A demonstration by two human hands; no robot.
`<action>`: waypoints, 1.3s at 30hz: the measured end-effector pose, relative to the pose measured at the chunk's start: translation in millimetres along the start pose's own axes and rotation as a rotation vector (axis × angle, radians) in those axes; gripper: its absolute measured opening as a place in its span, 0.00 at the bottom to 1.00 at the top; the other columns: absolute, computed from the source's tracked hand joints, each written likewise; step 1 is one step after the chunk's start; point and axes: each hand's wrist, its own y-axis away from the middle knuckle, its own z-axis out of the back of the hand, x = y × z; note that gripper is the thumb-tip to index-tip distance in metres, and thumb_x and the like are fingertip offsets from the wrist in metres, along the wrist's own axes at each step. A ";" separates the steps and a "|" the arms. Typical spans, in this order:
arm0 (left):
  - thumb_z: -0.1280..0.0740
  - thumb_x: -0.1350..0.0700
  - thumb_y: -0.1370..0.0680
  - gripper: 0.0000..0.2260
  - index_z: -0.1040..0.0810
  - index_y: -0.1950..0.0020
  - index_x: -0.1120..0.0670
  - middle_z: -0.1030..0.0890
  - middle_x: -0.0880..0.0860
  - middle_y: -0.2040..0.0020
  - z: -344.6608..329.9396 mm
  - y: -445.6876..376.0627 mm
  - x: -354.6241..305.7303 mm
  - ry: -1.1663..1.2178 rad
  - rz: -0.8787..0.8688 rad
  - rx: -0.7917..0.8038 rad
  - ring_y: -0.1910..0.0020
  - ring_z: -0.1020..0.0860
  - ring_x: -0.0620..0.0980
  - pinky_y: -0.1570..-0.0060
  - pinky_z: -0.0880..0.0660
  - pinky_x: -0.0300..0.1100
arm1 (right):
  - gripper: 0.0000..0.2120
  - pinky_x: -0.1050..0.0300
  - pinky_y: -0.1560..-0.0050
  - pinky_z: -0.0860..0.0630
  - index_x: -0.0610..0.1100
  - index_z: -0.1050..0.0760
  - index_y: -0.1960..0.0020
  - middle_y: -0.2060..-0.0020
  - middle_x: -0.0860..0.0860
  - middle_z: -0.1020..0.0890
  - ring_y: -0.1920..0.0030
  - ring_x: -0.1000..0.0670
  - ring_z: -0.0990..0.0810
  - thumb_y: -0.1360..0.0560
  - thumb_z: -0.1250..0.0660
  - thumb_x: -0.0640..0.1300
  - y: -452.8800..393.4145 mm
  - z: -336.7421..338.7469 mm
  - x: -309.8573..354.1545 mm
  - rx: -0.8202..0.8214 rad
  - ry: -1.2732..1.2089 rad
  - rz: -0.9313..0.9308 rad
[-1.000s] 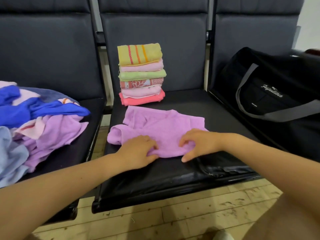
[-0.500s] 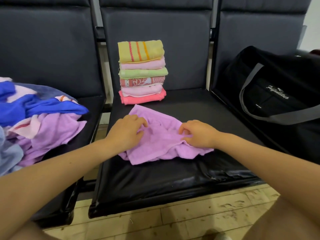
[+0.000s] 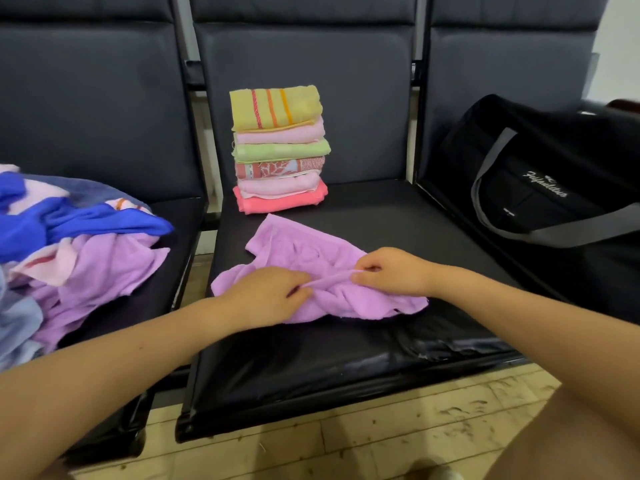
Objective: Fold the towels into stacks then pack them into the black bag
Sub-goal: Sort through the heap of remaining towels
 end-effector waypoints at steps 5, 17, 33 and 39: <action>0.43 0.57 0.19 0.11 0.27 0.59 0.55 0.20 0.55 0.57 13.8 -15.2 9.2 0.199 0.216 -0.201 0.57 0.25 0.56 0.60 0.34 0.44 | 0.19 0.64 0.70 0.37 0.39 0.31 0.66 0.71 0.51 0.32 0.70 0.54 0.36 0.21 0.36 0.48 2.4 18.0 5.8 -0.117 -0.140 -0.056; 0.41 0.56 0.19 0.11 0.21 0.50 0.60 0.19 0.58 0.53 28.8 -36.5 39.1 0.137 0.409 -0.468 0.54 0.24 0.57 0.56 0.31 0.46 | 0.20 0.63 0.68 0.34 0.45 0.34 0.70 0.73 0.52 0.30 0.70 0.53 0.33 0.24 0.34 0.53 12.5 33.2 -37.2 0.055 -0.238 -0.314; 0.39 0.58 0.22 0.09 0.23 0.61 0.53 0.22 0.52 0.61 32.3 -114.0 87.4 -0.002 0.349 -0.336 0.60 0.24 0.53 0.65 0.33 0.43 | 0.07 0.55 0.57 0.26 0.48 0.22 0.61 0.62 0.51 0.21 0.57 0.48 0.22 0.27 0.33 0.50 -44.8 -4.0 -79.1 -0.152 0.000 -0.358; 0.35 0.53 0.22 0.07 0.21 0.47 0.52 0.24 0.51 0.44 1.1 -116.5 114.8 -0.087 0.281 -0.207 0.44 0.26 0.52 0.47 0.27 0.48 | 0.17 0.54 0.49 0.26 0.48 0.28 0.43 0.47 0.49 0.24 0.47 0.47 0.23 0.26 0.33 0.56 -65.2 -19.6 -74.8 -0.134 0.129 -0.399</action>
